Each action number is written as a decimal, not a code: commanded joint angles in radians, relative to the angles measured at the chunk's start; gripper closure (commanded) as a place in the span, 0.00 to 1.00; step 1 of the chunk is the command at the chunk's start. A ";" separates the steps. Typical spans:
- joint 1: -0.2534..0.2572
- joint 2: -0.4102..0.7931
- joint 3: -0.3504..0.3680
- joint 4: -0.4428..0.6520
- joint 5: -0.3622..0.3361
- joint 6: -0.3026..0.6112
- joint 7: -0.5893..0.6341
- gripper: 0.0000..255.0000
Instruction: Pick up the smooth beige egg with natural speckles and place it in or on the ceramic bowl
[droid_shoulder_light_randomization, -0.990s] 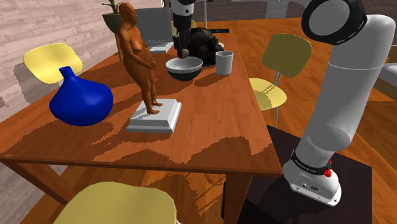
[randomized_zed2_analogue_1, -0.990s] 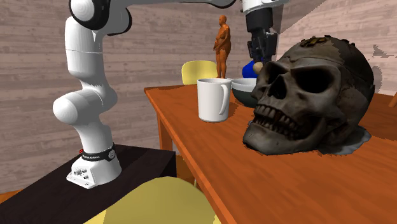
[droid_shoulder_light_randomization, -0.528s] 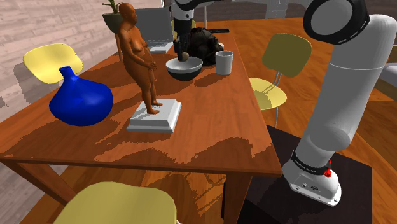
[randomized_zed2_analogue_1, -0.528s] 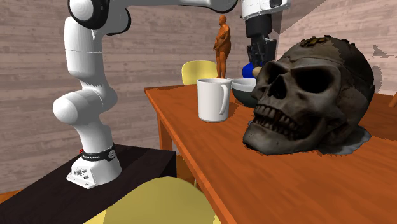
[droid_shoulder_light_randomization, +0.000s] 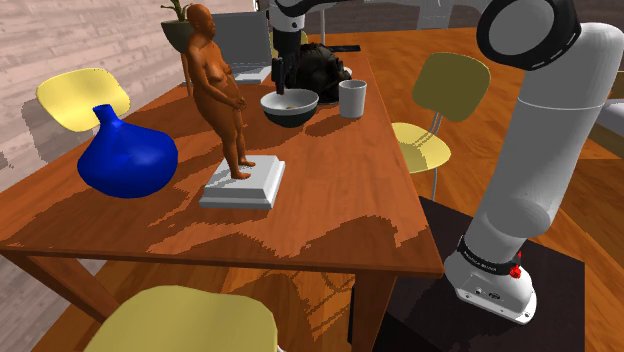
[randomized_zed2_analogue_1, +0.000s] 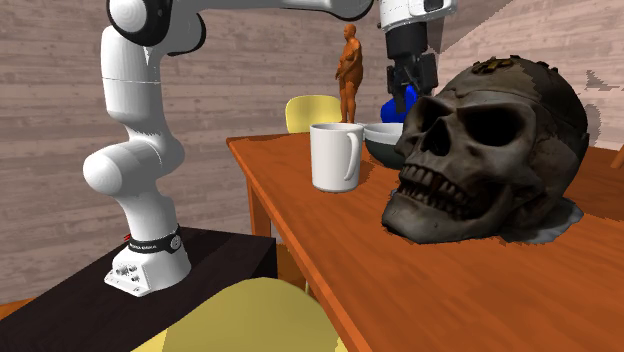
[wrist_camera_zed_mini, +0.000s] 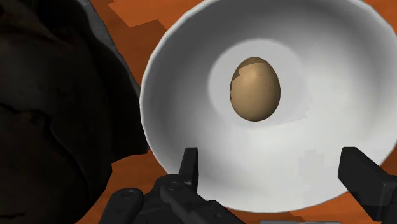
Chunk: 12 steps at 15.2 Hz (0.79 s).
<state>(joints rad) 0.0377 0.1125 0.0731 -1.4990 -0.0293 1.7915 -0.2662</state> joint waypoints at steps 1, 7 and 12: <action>0.001 0.000 0.000 0.034 0.000 -0.034 0.000 0.00; 0.002 0.011 0.001 0.143 -0.001 -0.132 0.000 0.00; 0.002 0.010 0.001 0.142 -0.001 -0.132 0.000 0.00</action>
